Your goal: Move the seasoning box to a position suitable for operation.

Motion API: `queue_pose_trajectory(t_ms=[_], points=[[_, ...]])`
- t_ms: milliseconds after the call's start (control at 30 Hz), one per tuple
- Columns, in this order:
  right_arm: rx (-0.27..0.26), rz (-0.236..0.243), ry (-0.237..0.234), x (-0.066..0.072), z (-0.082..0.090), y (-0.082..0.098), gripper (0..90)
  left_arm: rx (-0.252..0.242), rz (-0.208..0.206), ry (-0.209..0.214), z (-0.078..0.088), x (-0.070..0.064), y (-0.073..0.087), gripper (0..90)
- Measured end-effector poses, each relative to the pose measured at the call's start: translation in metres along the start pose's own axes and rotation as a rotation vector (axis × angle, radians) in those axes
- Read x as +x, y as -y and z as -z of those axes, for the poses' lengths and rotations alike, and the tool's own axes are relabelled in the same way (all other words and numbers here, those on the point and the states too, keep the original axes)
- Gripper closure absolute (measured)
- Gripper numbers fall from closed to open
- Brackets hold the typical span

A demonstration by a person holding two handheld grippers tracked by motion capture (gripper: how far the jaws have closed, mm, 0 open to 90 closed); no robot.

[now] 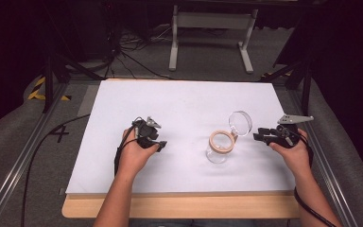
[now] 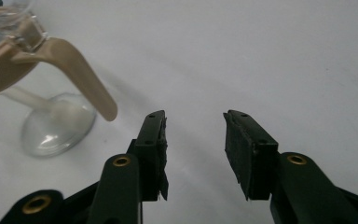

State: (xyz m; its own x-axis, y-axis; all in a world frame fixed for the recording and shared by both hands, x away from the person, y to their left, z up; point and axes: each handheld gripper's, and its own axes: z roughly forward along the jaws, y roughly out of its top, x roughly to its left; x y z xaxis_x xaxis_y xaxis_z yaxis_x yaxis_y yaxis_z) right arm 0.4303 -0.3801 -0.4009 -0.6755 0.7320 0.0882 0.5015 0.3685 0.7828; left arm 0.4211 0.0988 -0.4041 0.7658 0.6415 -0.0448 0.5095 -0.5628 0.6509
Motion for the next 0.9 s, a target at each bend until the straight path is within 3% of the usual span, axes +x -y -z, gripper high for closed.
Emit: queue_pose_trajectory(t_ms=[33, 100, 200, 333, 433, 533, 567, 767, 900], points=[[0.052, 0.009, -0.019, 0.001, 0.001, -0.001, 53.9, 0.001, -0.032, 0.003, 0.003, -0.003, 0.000, 48.1], [0.085, 0.045, 0.001, 0.002, 0.006, -0.001, 54.1, 0.011, -0.029, 0.031, 0.009, -0.008, 0.001, 47.7], [0.052, 0.001, -0.017, 0.000, 0.018, -0.003, 54.1, 0.027, -0.007, 0.055, 0.015, -0.012, 0.005, 51.7], [0.058, 0.015, -0.021, 0.004, 0.021, -0.006, 54.1, 0.029, -0.001, 0.049, 0.019, -0.010, 0.006, 54.8], [0.057, 0.036, -0.020, 0.011, 0.019, -0.007, 54.0, 0.024, 0.017, 0.086, 0.019, -0.011, 0.000, 65.5], [0.067, 0.061, -0.021, 0.017, 0.020, -0.005, 54.0, 0.038, -0.008, 0.096, 0.017, -0.014, -0.006, 69.2], [0.073, 0.072, -0.017, 0.018, 0.021, -0.003, 54.3, 0.062, -0.048, 0.089, 0.018, -0.018, -0.013, 73.3], [0.078, 0.067, 0.005, 0.016, 0.033, 0.012, 58.0, 0.019, -0.048, 0.150, 0.013, -0.024, -0.029, 86.1], [0.080, 0.049, 0.011, 0.019, 0.041, 0.017, 58.2, 0.018, -0.073, 0.156, 0.000, -0.029, -0.044, 89.3]])
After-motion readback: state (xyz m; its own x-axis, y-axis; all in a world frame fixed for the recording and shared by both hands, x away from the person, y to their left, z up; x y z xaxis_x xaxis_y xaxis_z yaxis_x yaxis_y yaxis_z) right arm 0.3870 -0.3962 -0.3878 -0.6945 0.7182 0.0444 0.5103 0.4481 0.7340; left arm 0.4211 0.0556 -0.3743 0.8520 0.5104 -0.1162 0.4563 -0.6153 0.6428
